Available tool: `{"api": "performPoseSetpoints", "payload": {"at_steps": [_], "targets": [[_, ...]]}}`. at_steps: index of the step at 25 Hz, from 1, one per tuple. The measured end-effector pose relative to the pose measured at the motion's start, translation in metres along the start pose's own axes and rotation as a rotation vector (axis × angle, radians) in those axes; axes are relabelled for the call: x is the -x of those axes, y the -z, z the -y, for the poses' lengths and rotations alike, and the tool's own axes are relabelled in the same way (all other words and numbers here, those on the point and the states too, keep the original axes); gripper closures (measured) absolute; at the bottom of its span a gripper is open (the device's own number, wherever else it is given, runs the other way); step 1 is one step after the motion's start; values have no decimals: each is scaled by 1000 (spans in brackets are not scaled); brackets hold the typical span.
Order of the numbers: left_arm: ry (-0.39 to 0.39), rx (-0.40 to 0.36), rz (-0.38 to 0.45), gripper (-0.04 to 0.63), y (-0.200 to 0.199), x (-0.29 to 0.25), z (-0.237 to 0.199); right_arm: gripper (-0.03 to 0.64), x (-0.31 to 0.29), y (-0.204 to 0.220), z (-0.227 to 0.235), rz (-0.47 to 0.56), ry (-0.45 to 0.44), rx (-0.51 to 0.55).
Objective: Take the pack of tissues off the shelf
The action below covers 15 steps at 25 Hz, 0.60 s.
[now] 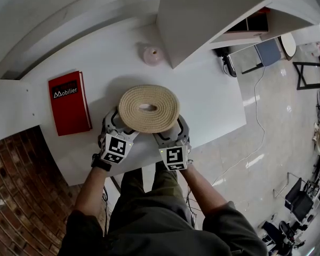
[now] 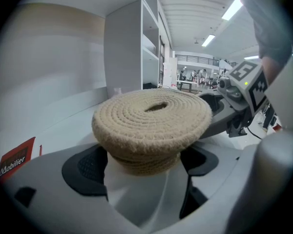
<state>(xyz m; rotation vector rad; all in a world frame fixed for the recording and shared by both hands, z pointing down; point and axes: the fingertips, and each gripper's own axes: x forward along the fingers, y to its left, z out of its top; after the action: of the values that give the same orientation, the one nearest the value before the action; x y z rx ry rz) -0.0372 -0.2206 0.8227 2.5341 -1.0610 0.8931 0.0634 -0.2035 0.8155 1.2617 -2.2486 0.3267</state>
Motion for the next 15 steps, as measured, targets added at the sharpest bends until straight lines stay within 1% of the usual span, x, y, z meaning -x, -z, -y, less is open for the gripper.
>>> {"api": "performPoseSetpoints", "payload": {"at_steps": [4,7,11,15], "targets": [[15,-7,-43,140,7,7,0,196,8,1,0,-15,-19,6],[9,-12,-69,140,13,18,-1,196,19,3,2,-27,-21,-2],[-5,-12,-83,141,13,39,-3,196,38,0,10,-39,-11,-23],[-8,-8,-79,150,4,64,-1,198,59,-16,11,-32,-19,-23]]}}
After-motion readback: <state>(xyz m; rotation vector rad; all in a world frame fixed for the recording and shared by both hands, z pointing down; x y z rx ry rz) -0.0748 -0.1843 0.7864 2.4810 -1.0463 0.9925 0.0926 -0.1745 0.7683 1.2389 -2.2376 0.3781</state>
